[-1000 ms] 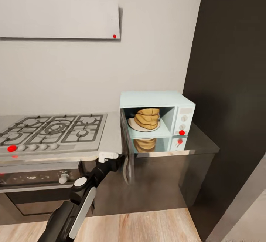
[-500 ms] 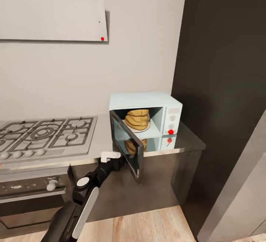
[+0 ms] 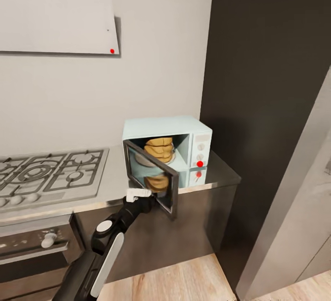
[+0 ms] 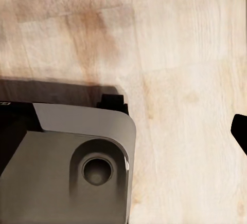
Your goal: In the kitchen, take the popcorn bag from the countertop, put it into the microwave, and heat it until the popcorn is cooked so the cooked popcorn ends up inside the bag.
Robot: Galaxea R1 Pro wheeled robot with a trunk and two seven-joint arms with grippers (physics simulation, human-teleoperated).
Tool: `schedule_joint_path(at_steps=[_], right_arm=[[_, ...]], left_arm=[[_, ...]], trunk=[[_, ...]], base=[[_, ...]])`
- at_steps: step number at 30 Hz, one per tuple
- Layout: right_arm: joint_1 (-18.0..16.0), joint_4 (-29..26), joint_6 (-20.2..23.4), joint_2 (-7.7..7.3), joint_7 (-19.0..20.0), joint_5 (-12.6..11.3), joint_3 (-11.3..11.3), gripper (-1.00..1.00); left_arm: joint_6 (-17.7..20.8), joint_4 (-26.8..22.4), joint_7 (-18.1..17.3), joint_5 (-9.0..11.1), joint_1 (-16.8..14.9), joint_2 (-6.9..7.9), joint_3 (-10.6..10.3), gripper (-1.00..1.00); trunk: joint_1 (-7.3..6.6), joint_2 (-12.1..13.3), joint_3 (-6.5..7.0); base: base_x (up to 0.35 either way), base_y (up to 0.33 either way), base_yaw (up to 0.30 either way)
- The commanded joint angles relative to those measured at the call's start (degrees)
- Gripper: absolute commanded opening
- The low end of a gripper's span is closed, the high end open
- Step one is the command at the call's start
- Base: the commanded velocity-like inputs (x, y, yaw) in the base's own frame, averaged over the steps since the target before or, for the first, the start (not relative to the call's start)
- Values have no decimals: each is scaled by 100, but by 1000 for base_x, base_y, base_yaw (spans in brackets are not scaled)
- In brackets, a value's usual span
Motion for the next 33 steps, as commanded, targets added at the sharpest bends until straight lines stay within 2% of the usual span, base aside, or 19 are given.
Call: schedule_joint_path(at_steps=[1, 5, 9, 12, 16, 18, 19, 20, 24, 33], right_arm=[[-8, 18, -18, -3, 12, 44, -49, 100], [-8, 15, -19, -2, 12, 44, -49, 100], [-8, 20, -16, -2, 13, 45, -49, 100], [-8, 18, -14, -2, 13, 45, -49, 100], [-8, 20, -12, -2, 14, 45, -49, 100], [-8, 18, -12, -2, 13, 45, -49, 100], [-8, 19, -12, -2, 14, 45, -49, 100], [-8, 17, -12, -2, 13, 45, -49, 100], [-8, 17, -12, -2, 12, 45, -49, 100], [-8, 20, -5, -16, 15, 45, -49, 100]], left_arm=[[31, -5, 59, 56, -3, -11, 0, 100], [31, 42, 752, 56, -2, -197, -20, 100], [26, 59, 1013, 41, -3, -241, -488, 100], [25, 70, 1407, 46, -3, -354, -612, 100], [23, 80, 1508, -3, -3, -416, -655, 100], [23, 85, 1528, -173, -3, -460, -787, 100], [18, 94, 1548, -334, -3, -486, -872, 100], [16, 96, 1616, -384, -3, -511, -893, 100], [11, 101, 1820, -422, -3, -566, -920, 100], [5, 103, 1840, -434, -3, -562, -914, 100]], trunk=[[0, -4, -1], [0, -4, 22], [0, -4, 44], [0, -4, 61], [0, -4, 84], [0, -4, 95], [0, -4, 101], [0, -4, 107], [0, -4, 132], [0, -4, 176]], base=[[0, 0, -175], [0, 0, -174], [0, 0, -173], [0, 0, -173], [0, 0, -173], [0, 0, -173], [0, 0, -173], [0, 0, -173], [0, 0, -174], [23, 0, -132]])
